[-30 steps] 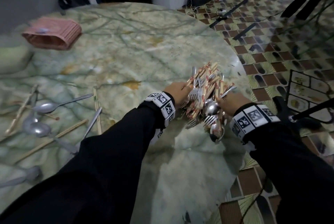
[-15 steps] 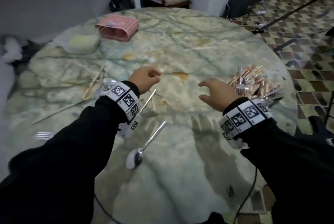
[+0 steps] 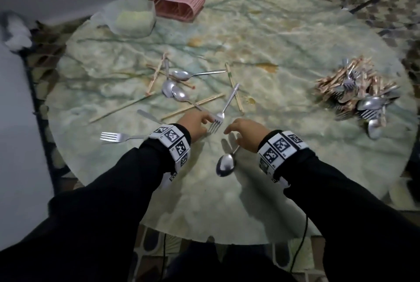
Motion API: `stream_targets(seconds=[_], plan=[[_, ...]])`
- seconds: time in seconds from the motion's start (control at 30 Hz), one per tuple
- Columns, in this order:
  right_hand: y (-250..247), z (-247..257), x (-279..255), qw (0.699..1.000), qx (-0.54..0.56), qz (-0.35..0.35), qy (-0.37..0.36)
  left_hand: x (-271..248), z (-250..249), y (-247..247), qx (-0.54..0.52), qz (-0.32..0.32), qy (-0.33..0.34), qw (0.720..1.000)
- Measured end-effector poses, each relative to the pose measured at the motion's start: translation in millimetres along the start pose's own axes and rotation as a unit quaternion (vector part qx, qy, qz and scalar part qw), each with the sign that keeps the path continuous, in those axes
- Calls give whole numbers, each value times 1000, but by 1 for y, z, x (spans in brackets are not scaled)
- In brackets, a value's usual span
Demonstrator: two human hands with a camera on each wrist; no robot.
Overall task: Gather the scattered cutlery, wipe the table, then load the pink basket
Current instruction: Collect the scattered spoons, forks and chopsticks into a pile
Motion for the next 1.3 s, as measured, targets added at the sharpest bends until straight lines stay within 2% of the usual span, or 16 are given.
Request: stream_targets(seconds=[0.2, 0.33, 0.4, 0.47, 0.53, 0.63, 0.7, 0.77, 1.0, 1.3], plan=[[16, 10, 3, 998, -57, 30, 12, -8, 21, 5, 11, 12, 4, 1000], [13, 12, 10, 995, -77, 64, 1, -13, 29, -9, -18, -28, 21, 999], [14, 12, 10, 991, -101, 91, -12, -17, 40, -22, -21, -65, 4, 998], [17, 11, 9, 984, -141, 104, -26, -23, 64, -41, -18, -137, -67, 988], [20, 11, 10, 981, -165, 100, -37, -36, 97, -59, 6, -205, -182, 962], [21, 6, 13, 983, -153, 99, -27, -61, 141, -70, 33, -217, -316, 923], [18, 4, 15, 989, -114, 90, -16, -70, 156, -65, 45, -200, -345, 916], [13, 6, 17, 994, -72, 76, -18, -71, 161, -57, 60, -183, -341, 920], [0, 25, 27, 998, 34, -8, -50, -66, 156, -55, 65, -190, -294, 935], [2, 20, 26, 997, 64, -26, -43, -77, 150, -63, 48, -208, -281, 936]])
Point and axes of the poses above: each hand's wrist, its own x-axis towards the middle knuckle, its own y-axis out of the palm, z = x × y, the point moved 6 cm from there along x, towards the middle knuckle, and after that the axes turned 2 degrees about -z, right-handed, at the moved point
